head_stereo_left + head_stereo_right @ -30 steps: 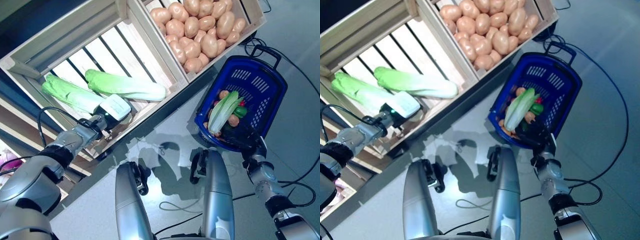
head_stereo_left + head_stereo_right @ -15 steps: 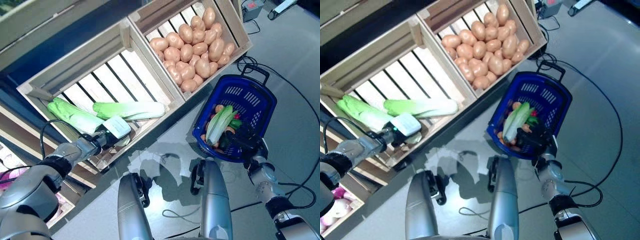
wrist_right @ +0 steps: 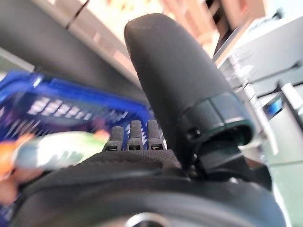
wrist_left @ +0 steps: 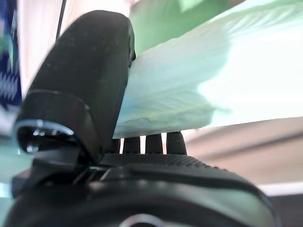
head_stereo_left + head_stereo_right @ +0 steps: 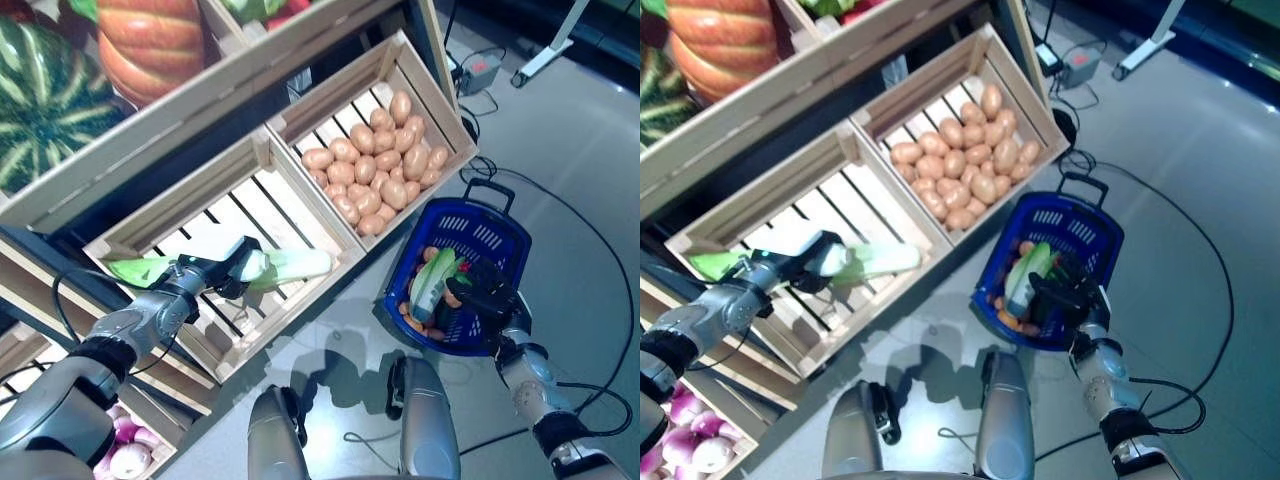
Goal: Put vegetables into the basket
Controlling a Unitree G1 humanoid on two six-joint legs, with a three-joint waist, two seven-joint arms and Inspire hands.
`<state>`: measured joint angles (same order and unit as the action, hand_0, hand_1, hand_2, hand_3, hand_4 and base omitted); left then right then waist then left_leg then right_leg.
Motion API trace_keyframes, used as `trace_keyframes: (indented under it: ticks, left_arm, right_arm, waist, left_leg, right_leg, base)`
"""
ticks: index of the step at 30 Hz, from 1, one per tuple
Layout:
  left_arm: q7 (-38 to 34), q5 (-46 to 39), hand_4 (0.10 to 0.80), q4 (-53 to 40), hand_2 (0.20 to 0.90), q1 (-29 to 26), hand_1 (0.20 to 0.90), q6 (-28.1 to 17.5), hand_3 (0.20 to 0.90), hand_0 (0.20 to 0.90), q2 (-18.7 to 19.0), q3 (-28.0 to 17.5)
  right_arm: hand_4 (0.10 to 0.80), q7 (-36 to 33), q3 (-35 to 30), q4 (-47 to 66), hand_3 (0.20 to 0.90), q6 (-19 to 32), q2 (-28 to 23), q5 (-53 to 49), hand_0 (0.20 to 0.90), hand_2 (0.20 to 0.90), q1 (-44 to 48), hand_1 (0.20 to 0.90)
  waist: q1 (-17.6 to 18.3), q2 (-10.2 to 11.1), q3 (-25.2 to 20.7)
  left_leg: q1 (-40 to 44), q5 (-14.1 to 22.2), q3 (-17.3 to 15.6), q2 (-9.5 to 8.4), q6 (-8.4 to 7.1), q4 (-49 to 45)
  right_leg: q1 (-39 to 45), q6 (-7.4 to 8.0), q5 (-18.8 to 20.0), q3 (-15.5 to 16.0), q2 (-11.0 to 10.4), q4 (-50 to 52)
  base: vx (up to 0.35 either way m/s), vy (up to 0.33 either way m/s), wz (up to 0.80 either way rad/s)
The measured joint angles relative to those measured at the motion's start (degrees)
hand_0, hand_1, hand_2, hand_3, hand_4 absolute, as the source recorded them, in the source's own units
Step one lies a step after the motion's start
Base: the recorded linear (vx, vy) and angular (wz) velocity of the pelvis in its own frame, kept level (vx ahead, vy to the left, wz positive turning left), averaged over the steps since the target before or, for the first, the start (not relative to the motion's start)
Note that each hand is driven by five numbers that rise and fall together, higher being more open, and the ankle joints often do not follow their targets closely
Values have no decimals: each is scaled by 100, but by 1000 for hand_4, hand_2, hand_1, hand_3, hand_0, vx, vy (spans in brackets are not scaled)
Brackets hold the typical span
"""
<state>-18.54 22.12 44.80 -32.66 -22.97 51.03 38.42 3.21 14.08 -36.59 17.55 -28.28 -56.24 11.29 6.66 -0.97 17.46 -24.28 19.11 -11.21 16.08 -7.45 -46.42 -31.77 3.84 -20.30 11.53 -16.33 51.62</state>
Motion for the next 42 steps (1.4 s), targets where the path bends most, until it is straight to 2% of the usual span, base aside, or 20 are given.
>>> trace_keyframes:
  ticks: [2,3,5,10,12,14,15,18,22,25,27,30,34,39,42]
  left_arm:
    - [43,-245,400,-1,300,302,300,-190,300,300,-302,-554]
    - [102,-283,400,-28,300,371,300,-282,300,300,-421,-686]
    - [303,-489,400,-193,300,585,300,-471,300,300,-525,-975]
    - [886,-1267,400,-594,300,964,300,-607,300,300,-715,-1382]
    - [1236,-1935,400,-757,300,1000,300,-606,300,300,-864,-1534]
    - [1427,-2394,400,-896,300,995,300,-602,300,300,-908,-1582]
    - [1653,-2897,400,-1006,300,994,300,-526,300,300,-1066,-1724]
    - [1965,-3828,400,-1247,300,971,300,-366,300,300,-1439,-1935]
    - [2405,-4914,400,-1541,300,956,300,-174,300,300,-1555,-1951]
    - [2730,-5877,400,-1750,300,946,300,150,300,300,-1795,-2035]
    - [2790,-6169,400,-1927,300,943,300,265,300,300,-1980,-2108]
    - [2822,-6350,400,-2237,300,914,300,309,300,300,-2157,-2107]
    - [2937,-6670,400,-2409,300,633,300,406,300,300,-2321,-2097]
    - [2917,-6786,400,-2464,300,434,300,419,300,300,-2423,-2080]
    - [2916,-6771,400,-2486,300,400,300,579,300,300,-2523,-2030]
  right_arm:
    - [800,83,0,55,900,36,23,76,900,900,-101,900]
    - [800,122,-6,53,900,40,25,189,900,900,-182,900]
    - [800,319,-3,53,900,41,104,203,900,900,-287,900]
    - [800,799,-4,66,900,37,210,472,900,900,-316,900]
    - [800,1098,-4,65,900,-51,189,640,900,900,-314,900]
    - [800,1293,-4,60,900,-159,176,641,900,900,-274,900]
    - [800,1413,18,57,900,-320,108,697,900,900,-200,900]
    - [800,1525,176,53,900,-621,-70,886,900,900,16,900]
    - [800,1667,264,62,900,-950,-96,893,900,900,341,900]
    - [800,1824,309,74,900,-1531,-98,976,900,900,500,900]
    - [800,1860,419,78,900,-1785,-79,1079,900,900,568,900]
    - [800,1930,520,123,900,-2090,20,1076,900,900,617,900]
    - [800,2025,587,337,900,-2482,40,1068,900,900,637,900]
    - [800,2034,766,691,900,-2710,107,1069,900,900,838,900]
    - [800,2031,824,871,900,-2775,109,1078,900,900,992,900]
  waist:
    - [-80,-90,-164]
    - [-165,-123,-235]
    - [-262,-65,-319]
    - [-356,-46,-447]
    - [-444,-48,-596]
    - [-449,-20,-752]
    - [-460,-29,-811]
    - [-462,-43,-988]
    - [-466,-21,-1194]
    - [-474,7,-1314]
    - [-475,34,-1330]
    - [-459,50,-1344]
    - [-445,52,-1345]
    - [-427,56,-1347]
    - [-426,82,-1363]
  left_leg:
    - [339,-114,-51,-29,-31,405]
    - [538,-187,-60,-37,-53,635]
    - [945,-396,-126,-116,-79,1171]
    - [1936,-1035,-279,-238,-117,2634]
    - [2468,-1450,-360,-275,-140,3543]
    - [2614,-1599,-382,-294,-137,3881]
    - [2777,-1694,-389,-313,-111,4112]
    - [2984,-1810,-404,-358,-60,4440]
    - [3136,-1852,-476,-427,1,4655]
    - [3247,-1905,-474,-534,73,4844]
    - [3320,-1937,-477,-589,93,4934]
    - [3401,-1945,-508,-641,101,5014]
    - [3483,-1980,-545,-640,93,5115]
    - [3573,-1981,-606,-626,91,5148]
    - [3580,-1987,-609,-623,82,5148]
  right_leg:
    - [314,19,54,86,37,-314]
    - [524,16,85,185,49,-498]
    - [856,30,156,252,66,-816]
    - [1699,72,544,437,292,-1914]
    - [2110,92,841,499,508,-2609]
    - [2233,127,957,516,583,-2878]
    - [2395,163,1075,524,635,-3123]
    - [2722,246,1348,591,713,-3666]
    - [3058,340,1720,582,784,-4376]
    - [3392,420,2062,564,831,-5040]
    - [3568,450,2219,486,847,-5360]
    - [3733,475,2375,453,852,-5668]
    - [3745,473,2385,426,877,-5668]
    - [3741,463,2398,287,908,-5667]
    - [3740,455,2408,266,914,-5668]
  base:
    - [110,-64,5]
    - [118,-78,6]
    - [106,-64,7]
    - [149,-53,2]
    - [118,-55,-7]
    - [69,-41,0]
    - [54,-50,4]
    - [54,-47,4]
    - [25,-23,-5]
    - [13,-22,4]
    - [8,-12,2]
    - [13,-13,-3]
    - [17,-8,-5]
    - [13,0,-12]
    - [8,0,-1]
